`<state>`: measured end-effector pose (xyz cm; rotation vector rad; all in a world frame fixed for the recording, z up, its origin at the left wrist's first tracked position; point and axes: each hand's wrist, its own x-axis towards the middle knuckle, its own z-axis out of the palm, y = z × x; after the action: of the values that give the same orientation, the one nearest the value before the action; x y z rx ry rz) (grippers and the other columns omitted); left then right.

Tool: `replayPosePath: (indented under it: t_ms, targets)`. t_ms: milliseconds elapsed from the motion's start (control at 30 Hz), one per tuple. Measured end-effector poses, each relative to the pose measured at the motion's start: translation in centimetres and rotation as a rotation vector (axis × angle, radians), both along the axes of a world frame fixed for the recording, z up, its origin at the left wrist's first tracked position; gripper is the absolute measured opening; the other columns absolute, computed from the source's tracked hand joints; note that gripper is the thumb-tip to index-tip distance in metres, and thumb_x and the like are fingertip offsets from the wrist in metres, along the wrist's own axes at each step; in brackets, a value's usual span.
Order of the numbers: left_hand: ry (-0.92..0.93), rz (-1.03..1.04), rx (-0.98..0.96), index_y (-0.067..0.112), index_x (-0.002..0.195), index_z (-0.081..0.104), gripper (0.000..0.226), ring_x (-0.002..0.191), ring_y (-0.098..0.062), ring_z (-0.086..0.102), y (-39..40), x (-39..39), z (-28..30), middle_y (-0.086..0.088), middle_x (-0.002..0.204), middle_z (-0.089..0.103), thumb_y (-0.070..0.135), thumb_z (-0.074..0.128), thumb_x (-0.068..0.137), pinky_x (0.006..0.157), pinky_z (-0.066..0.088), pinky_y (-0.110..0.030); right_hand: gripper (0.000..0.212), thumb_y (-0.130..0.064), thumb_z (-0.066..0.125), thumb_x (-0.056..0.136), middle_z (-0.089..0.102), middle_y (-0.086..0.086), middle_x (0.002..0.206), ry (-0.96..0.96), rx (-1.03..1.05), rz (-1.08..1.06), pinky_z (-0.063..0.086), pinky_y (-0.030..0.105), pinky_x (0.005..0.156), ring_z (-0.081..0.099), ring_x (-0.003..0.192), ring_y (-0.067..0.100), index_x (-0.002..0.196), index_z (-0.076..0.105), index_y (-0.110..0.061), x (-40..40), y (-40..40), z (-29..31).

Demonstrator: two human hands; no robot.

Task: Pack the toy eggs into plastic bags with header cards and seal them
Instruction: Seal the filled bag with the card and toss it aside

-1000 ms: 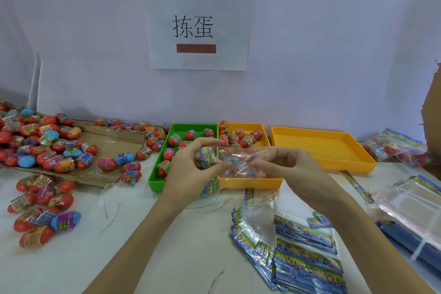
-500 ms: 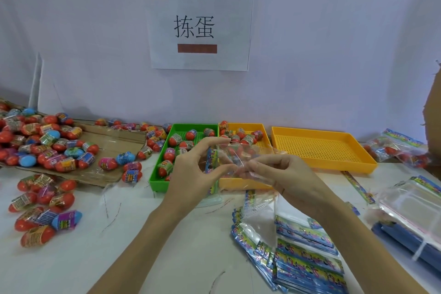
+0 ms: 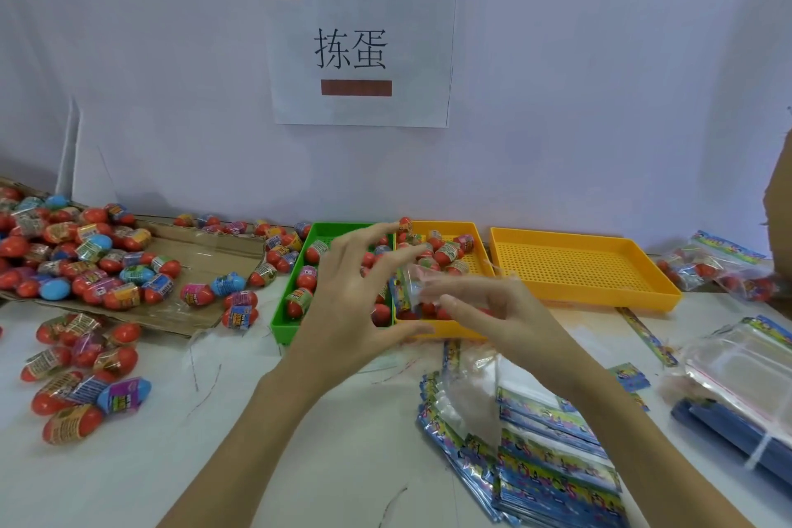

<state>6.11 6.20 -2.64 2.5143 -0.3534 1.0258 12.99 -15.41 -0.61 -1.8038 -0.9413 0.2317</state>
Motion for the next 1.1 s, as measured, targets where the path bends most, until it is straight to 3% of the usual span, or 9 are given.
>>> replayPosePath:
  t_ms: [133, 300, 367, 467, 567, 700, 833, 1000, 1100]
  targets:
    - [-0.122, 0.019, 0.273, 0.014, 0.142, 0.062, 0.072, 0.128, -0.023, 0.057, -1.3, 0.3, -0.8, -0.004, 0.137, 0.064, 0.05, 0.082, 0.082, 0.108, 0.04, -0.041, 0.021, -0.022, 0.064, 0.102, 0.072, -0.018, 0.122, -0.207, -0.021, -0.047, 0.046, 0.014, 0.099, 0.062, 0.12, 0.002, 0.12, 0.075, -0.024, -0.9, 1.1, -0.8]
    - [-0.249, -0.026, 0.273, 0.005, 0.129, 0.07, 0.056, 0.085, -0.022, 0.07, -1.3, 0.2, -0.9, -0.003, 0.101, 0.075, 0.014, 0.091, 0.078, 0.073, 0.06, -0.039, 0.025, -0.018, 0.06, 0.104, 0.072, -0.018, 0.122, -0.346, -0.04, 0.059, 0.049, 0.021, 0.102, 0.064, 0.119, 0.003, 0.127, 0.071, -0.021, -1.8, 1.4, -1.0]
    - [-0.262, -0.043, 0.21, 0.005, 0.122, 0.073, 0.043, 0.081, -0.021, 0.072, -1.0, 0.2, -0.7, -0.004, 0.095, 0.076, 0.009, 0.087, 0.082, 0.07, 0.062, -0.037, 0.026, -0.018, 0.058, 0.105, 0.073, -0.018, 0.12, -0.385, -0.001, 0.04, 0.05, 0.024, 0.1, 0.066, 0.116, 0.003, 0.125, 0.073, -0.021, -1.5, 1.1, -0.7]
    - [-0.171, -0.057, -0.026, 0.008, 0.116, 0.075, 0.033, 0.077, -0.008, 0.072, -0.4, -0.1, -0.1, 0.002, 0.09, 0.077, 0.014, 0.085, 0.085, 0.071, 0.063, -0.031, 0.026, -0.023, 0.054, 0.105, 0.078, -0.006, 0.11, -0.262, 0.236, -0.057, 0.06, 0.042, 0.086, 0.073, 0.099, 0.022, 0.118, 0.076, -0.017, -1.0, 0.4, 0.0]
    - [-0.033, -0.004, -0.358, 0.017, 0.109, 0.075, 0.027, 0.071, -0.002, 0.071, 0.1, -0.2, 0.3, 0.009, 0.083, 0.076, 0.02, 0.085, 0.084, 0.07, 0.061, -0.024, 0.025, -0.013, 0.049, 0.108, 0.079, 0.004, 0.105, -0.148, 0.428, -0.147, 0.062, 0.037, 0.086, 0.075, 0.102, 0.025, 0.114, 0.073, -0.007, 0.2, -0.5, 0.3]
    - [0.141, 0.021, -0.76, 0.026, 0.102, 0.072, 0.029, 0.073, -0.012, 0.076, 0.7, 0.2, 0.5, 0.006, 0.082, 0.078, 0.021, 0.089, 0.079, 0.073, 0.064, -0.035, 0.017, -0.01, 0.063, 0.101, 0.076, -0.011, 0.095, -0.298, 0.066, -0.368, 0.059, 0.029, 0.081, 0.071, 0.093, 0.006, 0.106, 0.076, -0.019, 1.9, -1.0, -1.2]
    - [0.266, 0.024, -0.895, 0.02, 0.105, 0.073, 0.032, 0.075, -0.019, 0.078, 1.2, 0.4, 0.1, 0.002, 0.082, 0.08, 0.025, 0.09, 0.078, 0.078, 0.065, -0.044, 0.016, -0.022, 0.069, 0.098, 0.071, -0.012, 0.105, -0.319, -0.312, -0.296, 0.053, 0.023, 0.088, 0.063, 0.096, 0.004, 0.111, 0.077, -0.027, 2.1, 0.1, -2.7]
    - [0.294, -0.016, -0.967, 0.019, 0.1, 0.073, 0.044, 0.076, -0.016, 0.077, 1.0, 0.2, 0.5, 0.001, 0.079, 0.079, 0.041, 0.089, 0.065, 0.071, 0.064, -0.027, 0.014, -0.031, 0.068, 0.099, 0.071, -0.008, 0.103, -0.282, -0.409, -0.313, 0.055, 0.029, 0.088, 0.063, 0.096, 0.007, 0.113, 0.07, -0.032, 2.2, 1.0, -2.2]
    - [0.32, -0.074, -0.996, 0.017, 0.101, 0.074, 0.038, 0.073, -0.023, 0.078, 0.8, 0.2, 0.5, -0.006, 0.08, 0.079, 0.029, 0.091, 0.07, 0.062, 0.06, -0.024, 0.014, -0.032, 0.07, 0.097, 0.068, -0.009, 0.098, -0.249, -0.361, -0.323, 0.057, 0.032, 0.085, 0.064, 0.093, 0.007, 0.111, 0.069, -0.03, 2.3, 1.2, -2.4]
